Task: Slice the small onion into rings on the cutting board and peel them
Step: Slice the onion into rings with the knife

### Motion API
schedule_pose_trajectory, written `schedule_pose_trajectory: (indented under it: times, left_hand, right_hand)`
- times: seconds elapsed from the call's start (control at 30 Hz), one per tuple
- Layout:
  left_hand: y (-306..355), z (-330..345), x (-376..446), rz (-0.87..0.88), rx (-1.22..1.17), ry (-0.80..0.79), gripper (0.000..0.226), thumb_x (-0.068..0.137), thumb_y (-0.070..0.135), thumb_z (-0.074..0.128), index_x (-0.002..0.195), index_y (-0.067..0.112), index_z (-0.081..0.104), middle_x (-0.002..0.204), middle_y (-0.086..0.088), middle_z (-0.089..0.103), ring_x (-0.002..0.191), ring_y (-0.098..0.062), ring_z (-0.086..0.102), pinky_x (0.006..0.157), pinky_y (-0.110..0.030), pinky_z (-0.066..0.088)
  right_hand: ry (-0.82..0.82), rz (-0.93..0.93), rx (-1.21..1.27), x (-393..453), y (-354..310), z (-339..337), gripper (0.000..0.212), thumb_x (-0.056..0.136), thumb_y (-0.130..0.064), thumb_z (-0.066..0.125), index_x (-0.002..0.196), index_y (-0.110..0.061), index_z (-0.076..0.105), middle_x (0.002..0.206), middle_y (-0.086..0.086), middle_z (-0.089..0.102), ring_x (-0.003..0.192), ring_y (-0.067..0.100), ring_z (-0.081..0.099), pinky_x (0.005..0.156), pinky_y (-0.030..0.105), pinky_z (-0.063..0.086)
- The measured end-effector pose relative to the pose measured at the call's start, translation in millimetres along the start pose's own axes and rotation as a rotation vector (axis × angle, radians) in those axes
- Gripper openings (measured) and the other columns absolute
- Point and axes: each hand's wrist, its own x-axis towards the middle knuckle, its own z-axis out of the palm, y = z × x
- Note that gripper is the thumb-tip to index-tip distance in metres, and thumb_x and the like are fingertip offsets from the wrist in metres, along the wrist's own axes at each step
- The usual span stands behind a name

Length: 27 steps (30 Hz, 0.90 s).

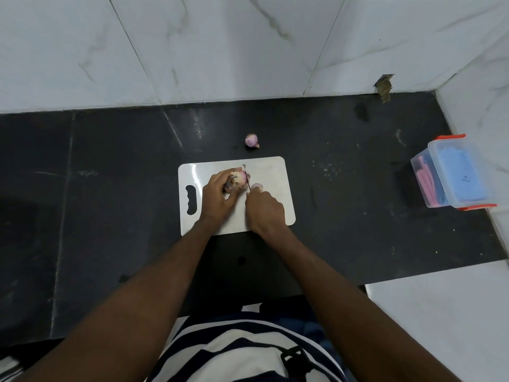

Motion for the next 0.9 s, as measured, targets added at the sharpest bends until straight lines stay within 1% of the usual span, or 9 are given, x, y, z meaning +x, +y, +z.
schedule_pose_trajectory:
  times: [0.1,0.2,0.3,0.43,0.5,0.6,0.7,0.83,0.9]
  left_hand:
    - [-1.2,0.5,-1.6,-0.029,-0.008,0.012,0.04,0.096,0.025,0.082,0.133,0.014,0.072,0.123,0.013,0.068,0.105,-0.014,0.065,0.088,-0.01,0.049]
    - [-1.2,0.2,-1.8,-0.016,-0.02,-0.007,0.039,0.097,0.028,0.081,0.133,0.018,0.073,0.125,0.011,0.072,0.106,-0.013,0.066,0.088,-0.015,0.052]
    - [0.7,-0.5,-1.7,-0.004,-0.015,-0.006,0.036,0.097,0.027,0.08,0.132,0.02,0.074,0.125,0.015,0.071,0.107,-0.012,0.065,0.086,-0.019,0.054]
    - [-2.5,-0.4,1.3,0.029,0.022,-0.01,0.038,0.097,0.025,0.081,0.132,0.014,0.073,0.128,0.009,0.072,0.11,-0.012,0.063,0.089,-0.01,0.047]
    - [-7.1,0.7,2.2,0.003,0.038,-0.007,0.039,0.097,0.026,0.081,0.133,0.013,0.072,0.127,0.005,0.073,0.109,-0.016,0.065,0.09,-0.011,0.048]
    - [-7.8,2.0,0.4,-0.052,0.014,0.02,0.039,0.096,0.025,0.081,0.131,0.012,0.072,0.12,0.009,0.068,0.104,-0.018,0.067,0.088,-0.015,0.053]
    - [-2.9,0.2,0.5,-0.022,-0.015,0.003,0.038,0.097,0.022,0.081,0.133,0.016,0.073,0.121,0.012,0.069,0.104,-0.014,0.066,0.086,-0.017,0.053]
    - [-6.6,-1.2,1.7,-0.064,-0.02,0.003,0.042,0.095,0.034,0.081,0.132,0.016,0.072,0.121,-0.001,0.073,0.101,-0.011,0.067,0.085,-0.016,0.055]
    - [-7.7,-0.7,0.6,-0.065,-0.024,-0.001,0.041,0.096,0.035,0.078,0.133,0.02,0.071,0.119,0.005,0.072,0.101,-0.015,0.069,0.085,-0.023,0.059]
  right_hand:
    - [0.002,-0.029,-0.035,7.2,-5.7,-3.0,0.032,0.105,-0.013,0.04,0.134,-0.004,0.05,0.123,0.012,0.067,0.105,0.033,0.07,0.074,0.036,0.041]
    - [0.008,0.005,0.018,-3.1,-0.2,5.1,0.041,0.11,-0.023,0.032,0.146,-0.004,0.04,0.121,0.015,0.068,0.104,0.036,0.069,0.074,0.039,0.039]
    - [0.011,-0.036,-0.012,-14.8,7.5,14.4,0.043,0.113,-0.031,0.026,0.146,-0.007,0.04,0.115,0.015,0.069,0.1,0.035,0.068,0.072,0.04,0.038]
    - [0.001,0.0,-0.036,10.4,-2.9,7.4,0.035,0.106,-0.016,0.041,0.139,-0.005,0.046,0.121,0.011,0.069,0.104,0.031,0.071,0.073,0.036,0.041]
    - [0.007,-0.001,-0.059,15.6,-7.4,7.6,0.036,0.103,-0.012,0.044,0.138,-0.004,0.047,0.125,0.01,0.067,0.105,0.029,0.072,0.074,0.034,0.042]
    - [-0.004,0.004,-0.045,-1.2,0.2,13.5,0.039,0.11,-0.023,0.035,0.145,-0.005,0.041,0.12,0.011,0.069,0.105,0.032,0.071,0.073,0.037,0.039]
    - [0.001,-0.035,-0.106,-6.8,9.7,15.3,0.038,0.113,-0.033,0.028,0.137,-0.011,0.047,0.117,0.01,0.07,0.103,0.032,0.07,0.072,0.038,0.037]
    - [-0.019,-0.01,-0.15,8.5,-1.1,7.3,0.042,0.108,-0.02,0.04,0.148,-0.006,0.041,0.124,0.008,0.069,0.109,0.03,0.07,0.077,0.037,0.042]
    - [-0.045,-0.003,-0.178,2.6,-4.7,5.8,0.034,0.107,-0.016,0.042,0.139,-0.009,0.051,0.124,0.006,0.069,0.111,0.028,0.07,0.078,0.035,0.042]
